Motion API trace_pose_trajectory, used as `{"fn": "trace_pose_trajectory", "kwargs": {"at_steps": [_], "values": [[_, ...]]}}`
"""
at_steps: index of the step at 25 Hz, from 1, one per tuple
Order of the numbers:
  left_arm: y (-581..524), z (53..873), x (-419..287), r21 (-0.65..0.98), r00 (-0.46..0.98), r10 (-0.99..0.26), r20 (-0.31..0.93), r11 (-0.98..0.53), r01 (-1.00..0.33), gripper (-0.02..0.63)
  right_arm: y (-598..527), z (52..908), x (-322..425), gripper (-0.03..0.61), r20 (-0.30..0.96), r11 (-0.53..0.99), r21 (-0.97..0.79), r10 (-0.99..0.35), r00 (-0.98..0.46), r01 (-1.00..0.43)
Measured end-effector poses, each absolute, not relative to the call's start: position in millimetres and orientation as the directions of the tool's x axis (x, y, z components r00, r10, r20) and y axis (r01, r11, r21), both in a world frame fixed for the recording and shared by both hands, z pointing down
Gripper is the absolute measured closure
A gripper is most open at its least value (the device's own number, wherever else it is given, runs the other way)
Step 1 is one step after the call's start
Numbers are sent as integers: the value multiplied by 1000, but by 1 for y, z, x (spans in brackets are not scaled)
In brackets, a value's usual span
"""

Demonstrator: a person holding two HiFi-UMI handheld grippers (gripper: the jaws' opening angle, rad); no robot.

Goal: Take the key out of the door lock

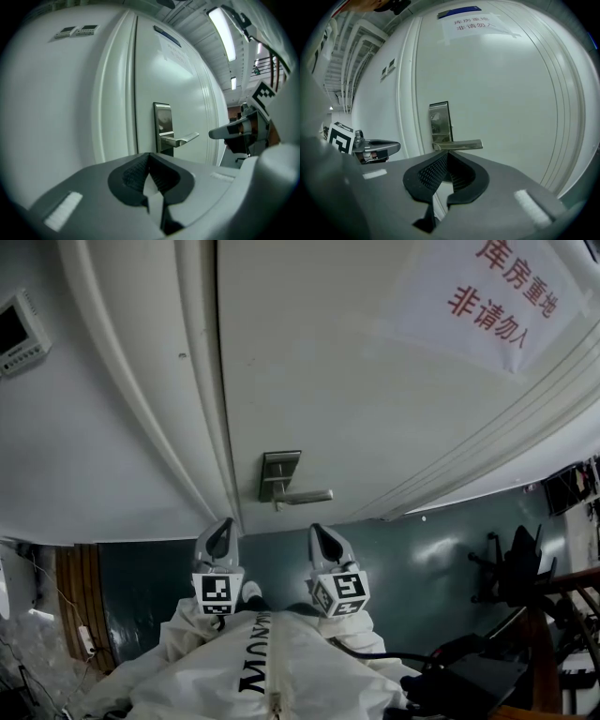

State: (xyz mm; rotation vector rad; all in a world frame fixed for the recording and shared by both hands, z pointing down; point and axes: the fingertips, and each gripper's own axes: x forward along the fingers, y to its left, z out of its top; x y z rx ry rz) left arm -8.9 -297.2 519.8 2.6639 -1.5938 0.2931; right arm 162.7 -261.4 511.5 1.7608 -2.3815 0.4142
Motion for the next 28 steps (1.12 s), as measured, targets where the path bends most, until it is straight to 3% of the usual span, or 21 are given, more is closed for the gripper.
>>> {"fn": "trace_pose_trajectory", "kwargs": {"at_steps": [10,16,22,28], "values": [[-297,522,-11,-64,403,-895,192,-421,-905,614,-276,529,162,580,304,298,-227,-883,-359,-927],[-295,523,-15,-81,364,-908,208,-387,-918,614,-285,542,159,495,329,320,-255,-859,-393,-913],[-292,523,-14,-96,354,-909,221,-381,-920,614,-292,562,148,379,317,328,-426,-819,-479,-843],[-287,526,-28,-106,321,-918,234,-353,-930,614,-304,572,136,368,225,289,-653,-808,-544,-700]]}}
